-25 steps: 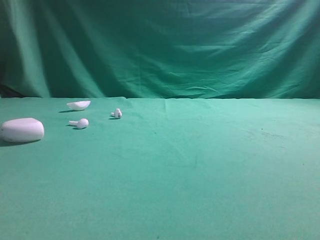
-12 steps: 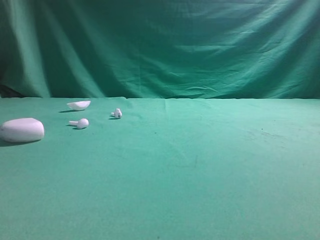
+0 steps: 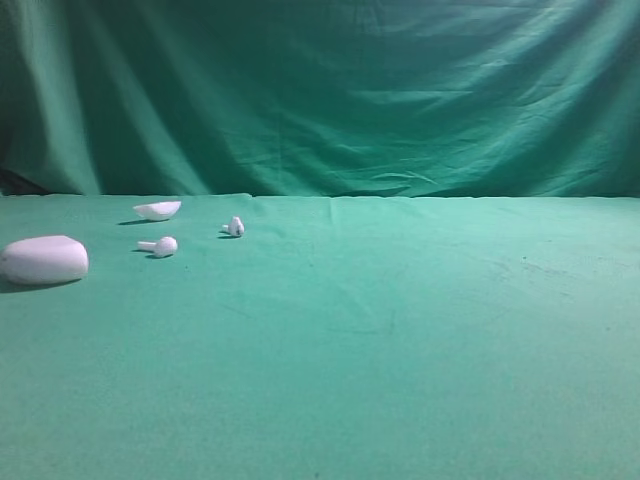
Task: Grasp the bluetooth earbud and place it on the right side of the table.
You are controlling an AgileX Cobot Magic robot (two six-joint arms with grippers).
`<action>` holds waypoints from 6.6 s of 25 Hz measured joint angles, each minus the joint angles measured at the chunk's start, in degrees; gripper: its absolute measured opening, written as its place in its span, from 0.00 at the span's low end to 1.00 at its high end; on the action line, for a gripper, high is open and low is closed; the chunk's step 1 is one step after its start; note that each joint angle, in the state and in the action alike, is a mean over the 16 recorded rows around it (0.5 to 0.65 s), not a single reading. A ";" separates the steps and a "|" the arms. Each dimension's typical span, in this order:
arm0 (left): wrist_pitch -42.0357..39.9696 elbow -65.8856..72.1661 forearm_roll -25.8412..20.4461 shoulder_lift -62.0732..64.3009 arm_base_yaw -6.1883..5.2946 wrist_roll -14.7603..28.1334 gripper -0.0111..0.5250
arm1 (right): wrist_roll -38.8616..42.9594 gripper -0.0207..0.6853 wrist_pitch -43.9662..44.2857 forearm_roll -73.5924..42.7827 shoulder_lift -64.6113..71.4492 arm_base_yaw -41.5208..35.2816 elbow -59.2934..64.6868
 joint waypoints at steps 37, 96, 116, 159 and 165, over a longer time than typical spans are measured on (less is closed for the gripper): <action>0.00 0.00 0.00 0.00 0.00 0.00 0.02 | -6.27 0.03 47.01 -8.16 88.01 26.44 -71.99; 0.00 0.00 0.00 0.00 0.00 0.00 0.02 | 1.59 0.16 63.48 -13.84 127.06 32.61 -127.70; 0.00 0.00 0.00 0.00 0.00 0.00 0.02 | 8.99 0.16 47.75 -17.99 91.78 13.48 -68.53; 0.00 0.00 0.00 0.00 0.00 0.00 0.02 | 10.53 0.20 33.82 -16.49 72.72 10.36 -50.65; 0.00 0.00 0.00 0.00 0.00 0.00 0.02 | 10.43 0.04 35.41 -14.91 56.13 10.36 -44.42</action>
